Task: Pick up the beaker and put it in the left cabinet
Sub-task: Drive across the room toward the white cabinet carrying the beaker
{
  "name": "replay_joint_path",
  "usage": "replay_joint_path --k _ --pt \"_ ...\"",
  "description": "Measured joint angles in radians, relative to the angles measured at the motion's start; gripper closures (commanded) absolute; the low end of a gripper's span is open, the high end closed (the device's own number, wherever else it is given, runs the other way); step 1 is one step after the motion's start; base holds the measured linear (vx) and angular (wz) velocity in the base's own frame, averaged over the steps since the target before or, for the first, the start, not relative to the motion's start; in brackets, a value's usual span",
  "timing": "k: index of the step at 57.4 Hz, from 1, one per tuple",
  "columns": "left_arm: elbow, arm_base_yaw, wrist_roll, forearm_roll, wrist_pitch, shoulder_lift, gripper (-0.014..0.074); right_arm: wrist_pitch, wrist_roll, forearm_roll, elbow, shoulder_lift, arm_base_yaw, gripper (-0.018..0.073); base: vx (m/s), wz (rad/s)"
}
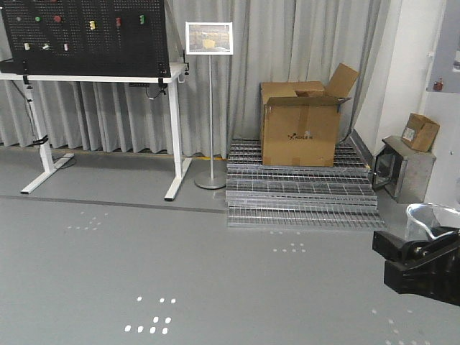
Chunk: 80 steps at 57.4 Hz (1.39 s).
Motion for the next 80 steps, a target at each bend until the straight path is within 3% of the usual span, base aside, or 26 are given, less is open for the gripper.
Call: replay_joint_path --k 55,80 --pt "0.0 0.0 0.0 0.0 0.0 0.0 0.0596 0.0 0.0 0.0 0.0 0.0 0.0 0.0564 0.61 -0.07" --pt "0.0 0.0 0.0 0.0 0.0 0.0 0.0596 0.0 0.0 0.0 0.0 0.0 0.0 0.0564 0.59 -0.33"
